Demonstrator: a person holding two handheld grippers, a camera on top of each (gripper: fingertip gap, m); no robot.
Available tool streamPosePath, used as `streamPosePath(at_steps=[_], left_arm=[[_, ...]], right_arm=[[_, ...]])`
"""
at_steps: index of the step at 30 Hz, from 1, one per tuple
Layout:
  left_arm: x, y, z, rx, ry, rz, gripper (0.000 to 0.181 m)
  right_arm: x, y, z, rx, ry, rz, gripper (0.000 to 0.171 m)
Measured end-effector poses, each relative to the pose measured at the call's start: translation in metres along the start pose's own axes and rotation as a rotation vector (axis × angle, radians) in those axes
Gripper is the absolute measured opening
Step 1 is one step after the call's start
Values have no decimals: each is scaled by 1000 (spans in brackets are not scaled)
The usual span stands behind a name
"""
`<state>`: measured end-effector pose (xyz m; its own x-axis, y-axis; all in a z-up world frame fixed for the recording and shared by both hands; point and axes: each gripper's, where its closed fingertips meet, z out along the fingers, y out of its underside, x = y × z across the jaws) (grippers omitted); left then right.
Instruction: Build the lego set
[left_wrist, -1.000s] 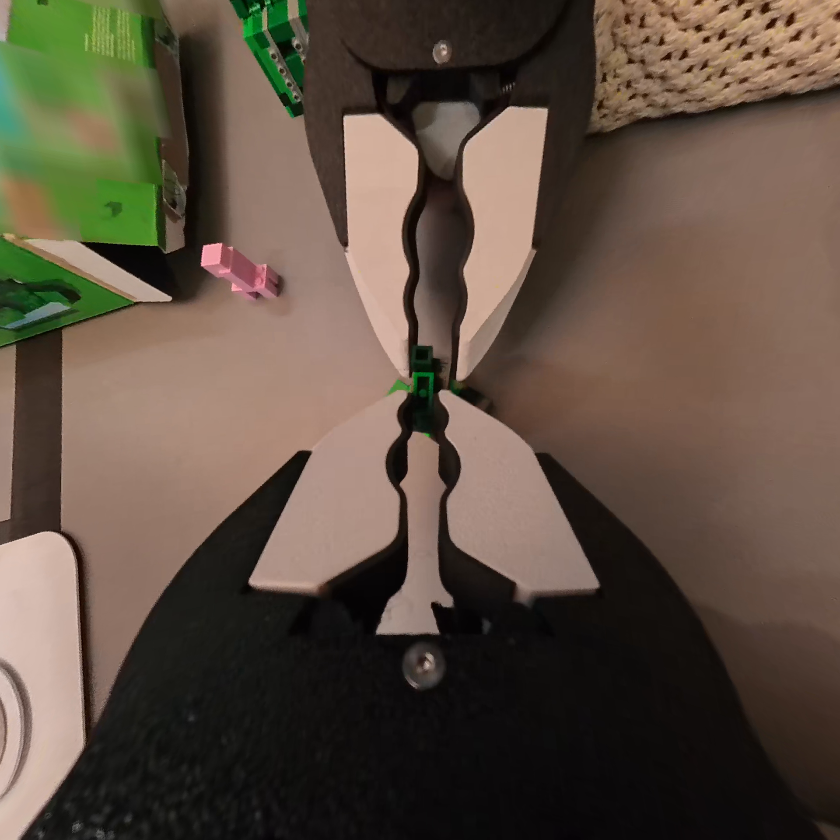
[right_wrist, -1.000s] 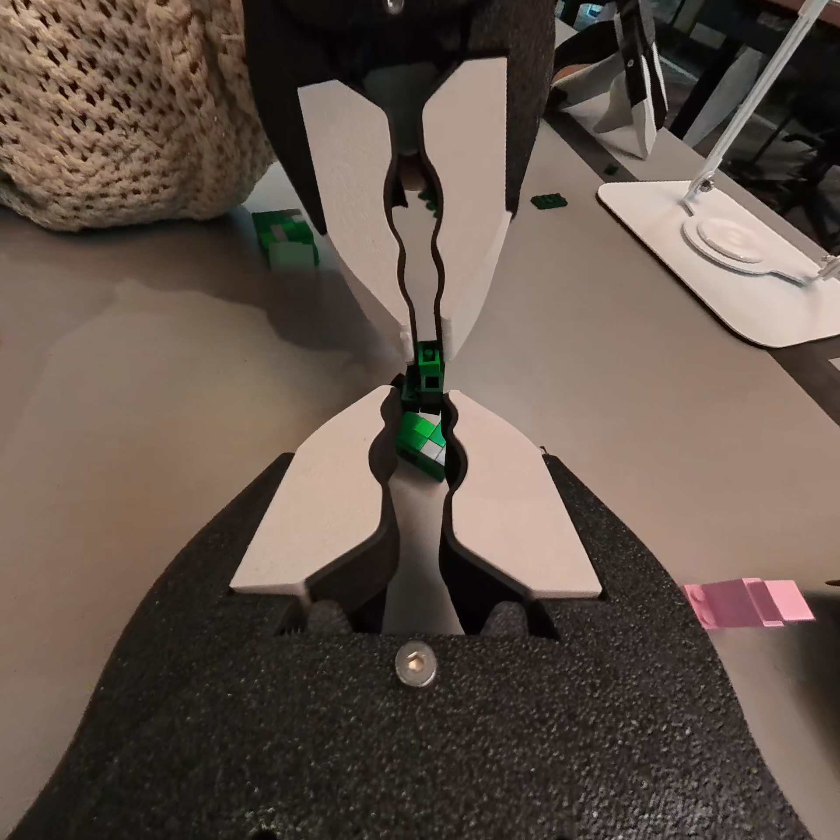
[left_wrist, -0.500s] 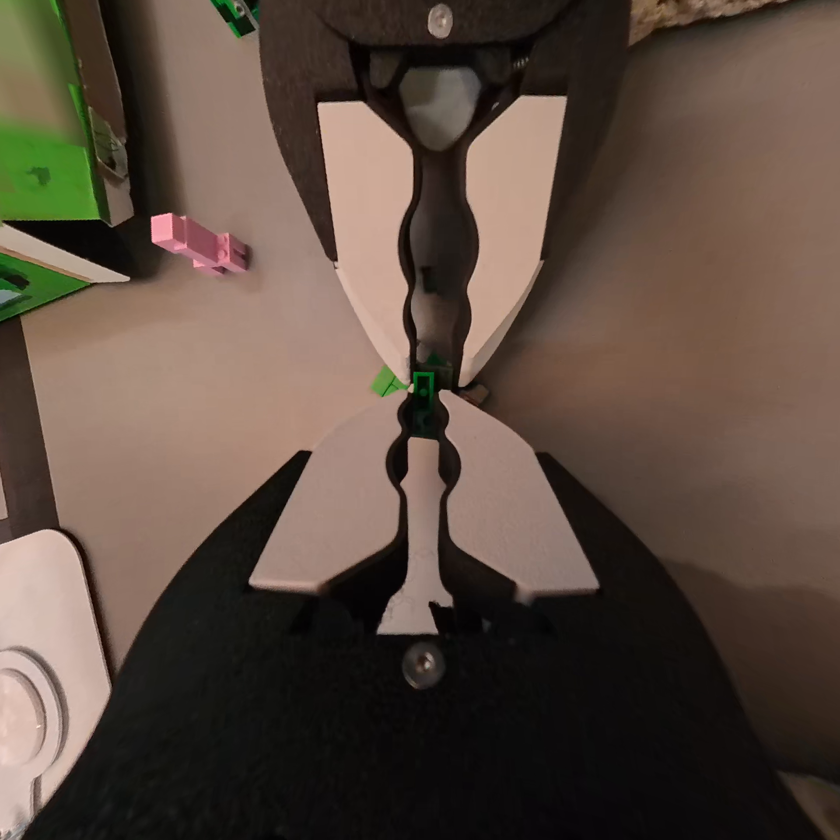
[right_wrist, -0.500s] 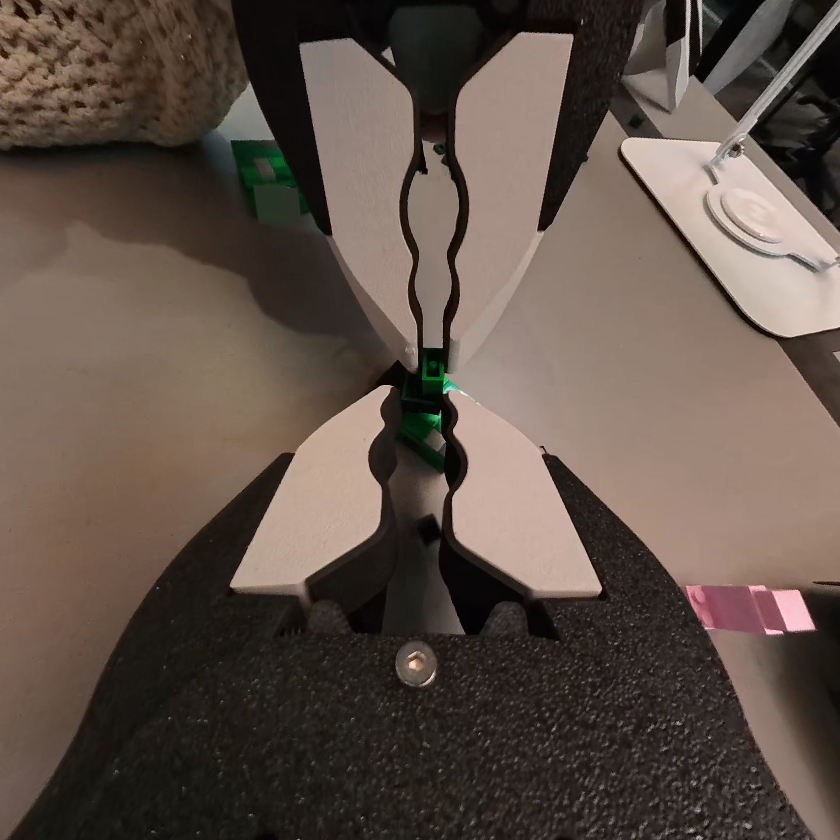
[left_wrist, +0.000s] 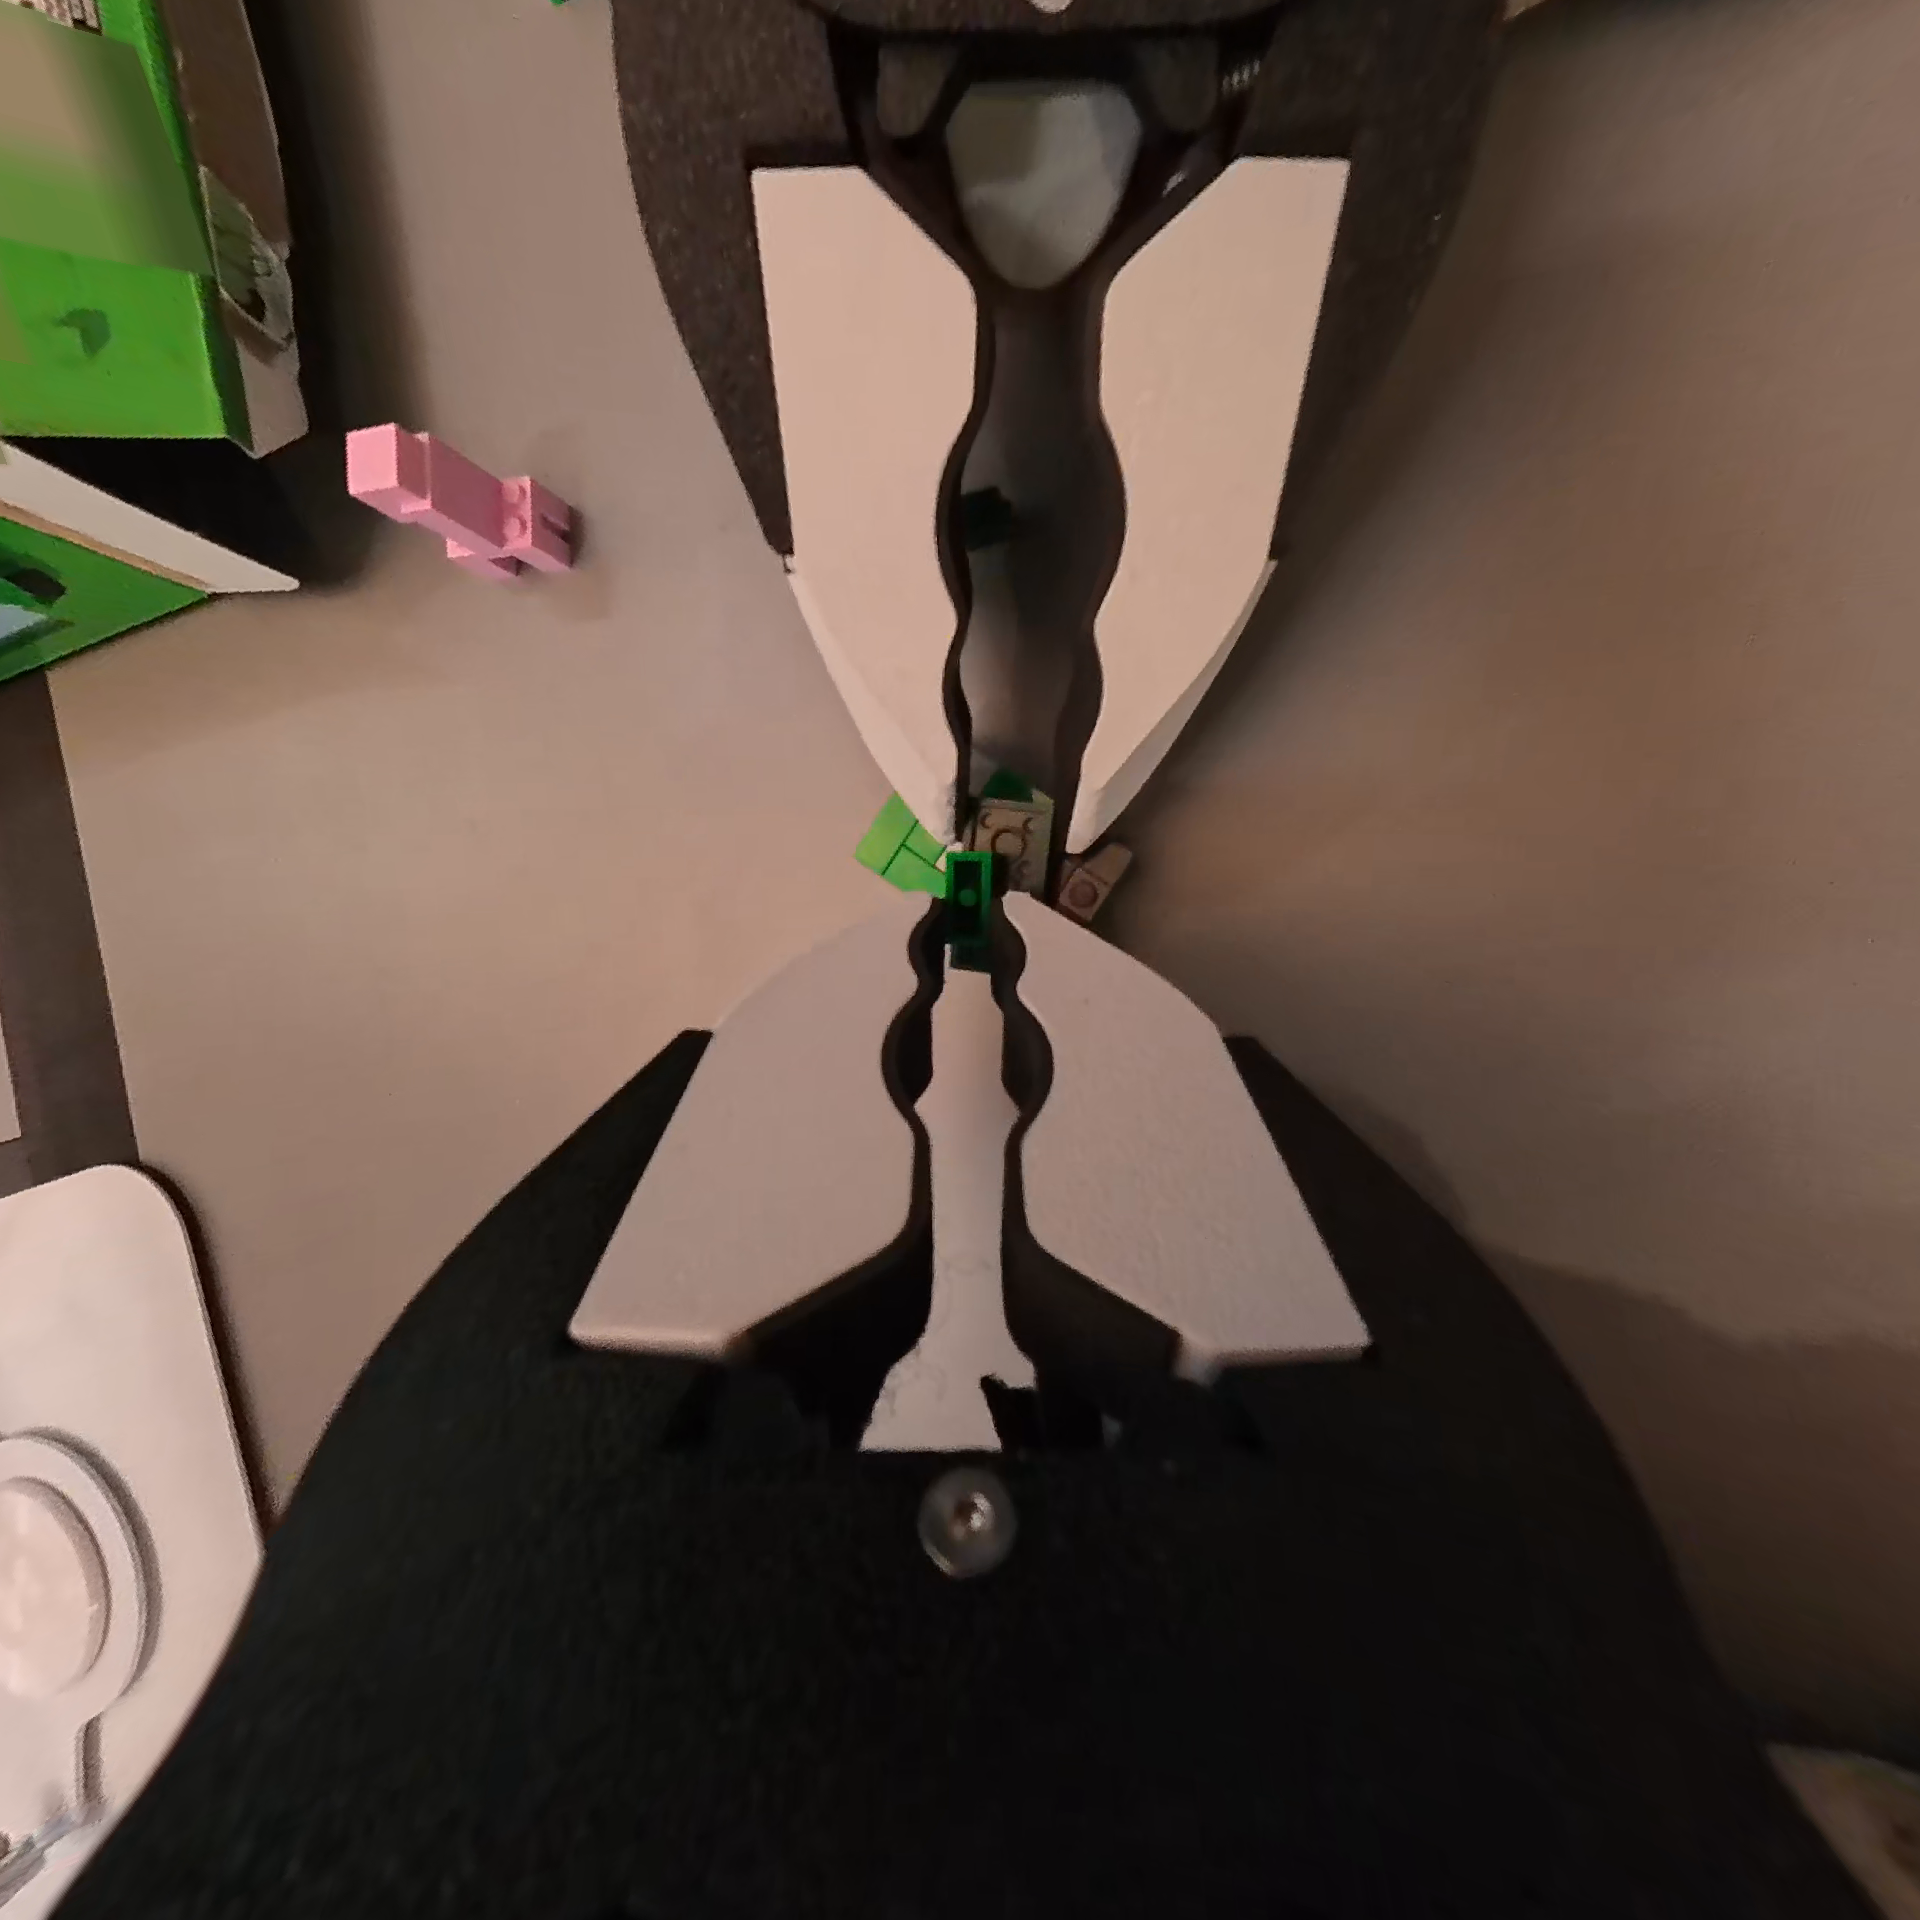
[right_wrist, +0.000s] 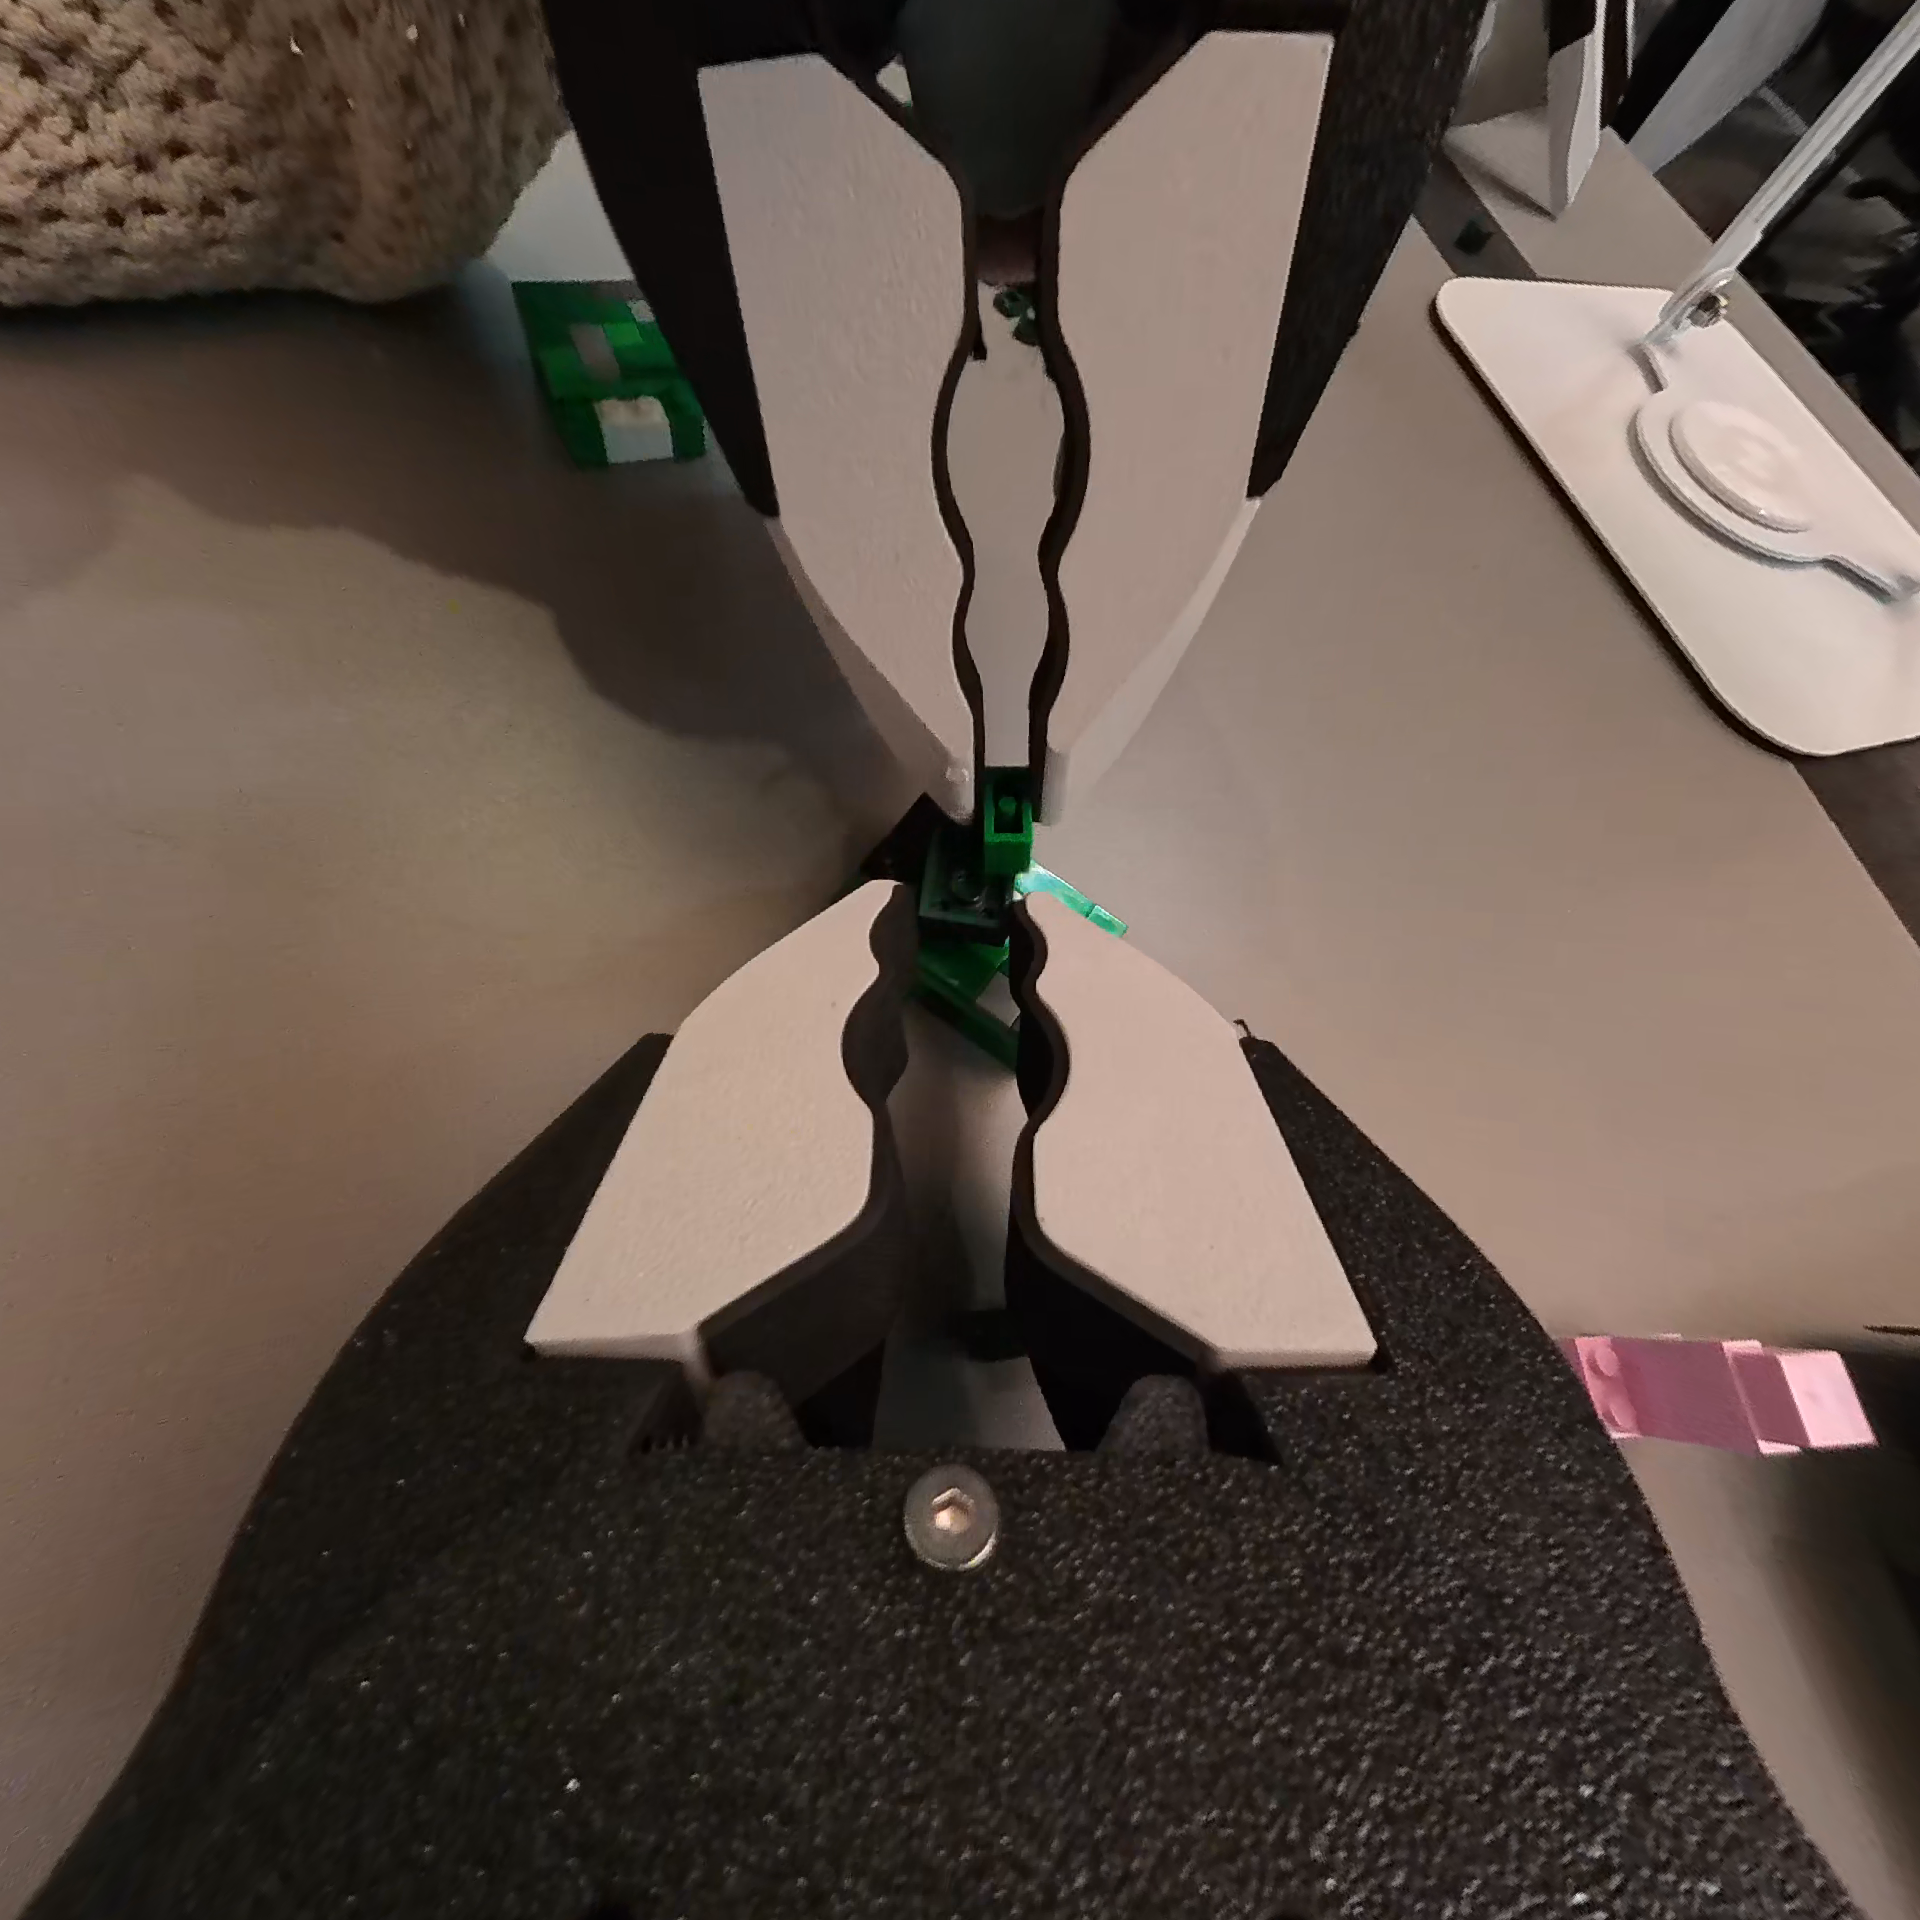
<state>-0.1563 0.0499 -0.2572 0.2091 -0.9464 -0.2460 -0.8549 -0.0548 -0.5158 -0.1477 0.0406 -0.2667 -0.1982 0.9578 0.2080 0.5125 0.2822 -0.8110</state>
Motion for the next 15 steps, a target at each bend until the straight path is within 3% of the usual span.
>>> streamPosePath(at_steps=[15], left_arm=[[2,-1,2,-86,144,-1,8]], right_arm=[[-2,1,-1,-3,-15,25,17]])
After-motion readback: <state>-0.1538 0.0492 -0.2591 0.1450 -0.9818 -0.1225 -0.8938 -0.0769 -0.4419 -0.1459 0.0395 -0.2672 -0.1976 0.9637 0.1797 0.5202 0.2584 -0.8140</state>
